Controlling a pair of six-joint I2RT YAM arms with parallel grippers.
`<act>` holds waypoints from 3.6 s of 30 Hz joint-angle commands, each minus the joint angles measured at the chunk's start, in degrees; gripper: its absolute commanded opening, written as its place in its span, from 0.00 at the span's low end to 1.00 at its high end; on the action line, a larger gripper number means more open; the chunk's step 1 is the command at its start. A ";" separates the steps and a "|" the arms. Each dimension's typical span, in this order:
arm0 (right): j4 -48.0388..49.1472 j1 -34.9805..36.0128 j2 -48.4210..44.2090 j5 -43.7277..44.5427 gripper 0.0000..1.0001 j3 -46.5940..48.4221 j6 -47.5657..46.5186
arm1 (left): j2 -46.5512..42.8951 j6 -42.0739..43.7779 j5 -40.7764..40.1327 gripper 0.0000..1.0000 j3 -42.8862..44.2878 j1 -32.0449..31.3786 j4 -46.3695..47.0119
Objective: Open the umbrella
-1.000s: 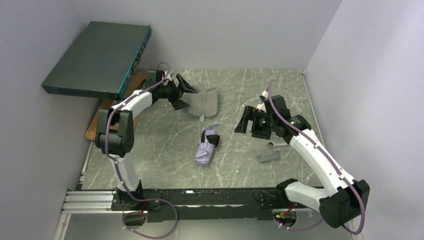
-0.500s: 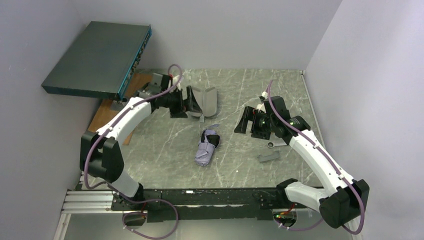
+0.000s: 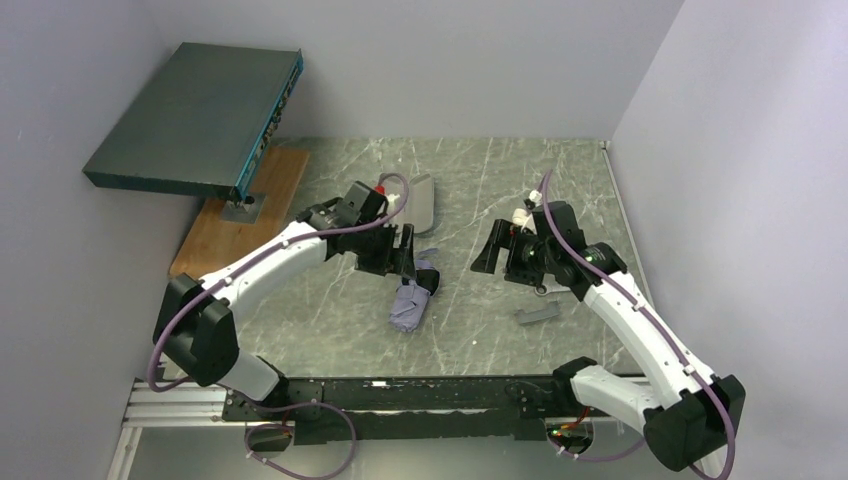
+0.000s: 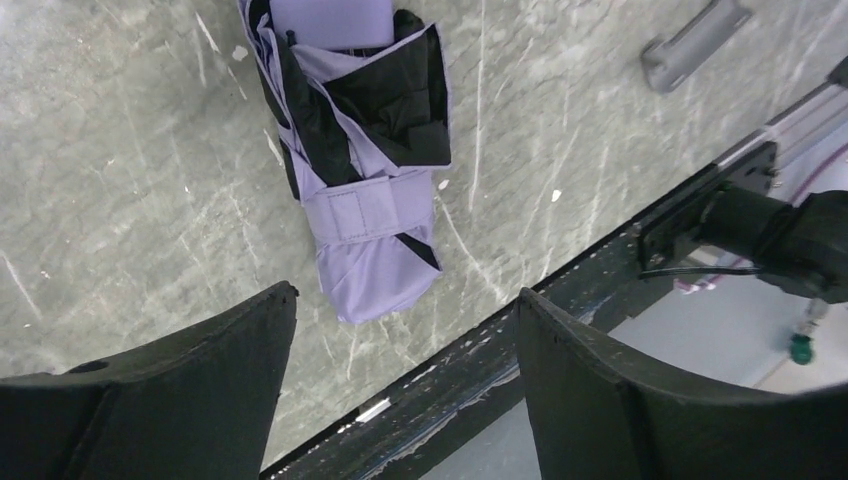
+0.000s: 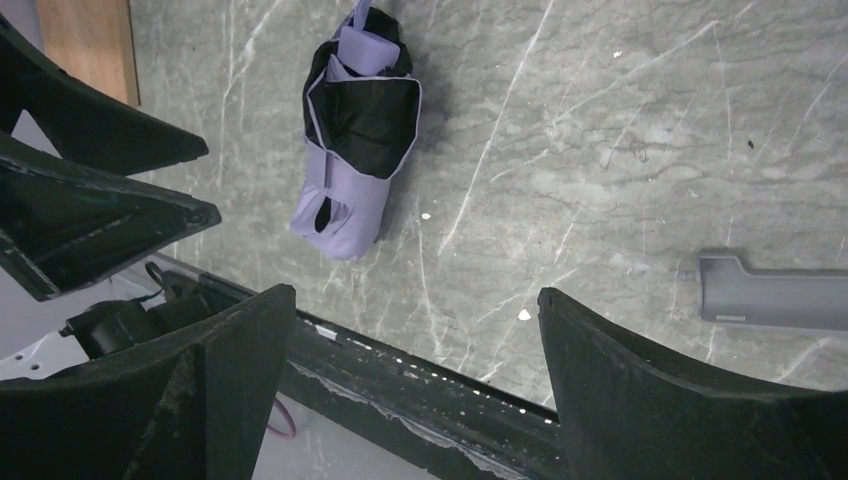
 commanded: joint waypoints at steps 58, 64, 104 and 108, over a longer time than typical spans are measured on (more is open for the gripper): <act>10.36 5.95 38.88 -14.81 0.15 3.32 -4.76 | 8.38 -4.77 -12.08 0.25 -9.44 -9.86 3.89; 14.32 7.04 30.17 -22.71 0.07 -6.79 -2.01 | 15.11 -3.55 -9.86 0.25 -2.03 -6.99 2.88; 2.21 1.72 14.10 -11.36 0.86 -0.42 -5.13 | -2.92 -15.41 5.50 0.98 -19.87 -11.09 28.23; 3.37 1.51 10.30 -11.74 0.88 -2.25 -3.25 | 0.19 -18.62 7.92 0.96 -22.76 -11.18 35.22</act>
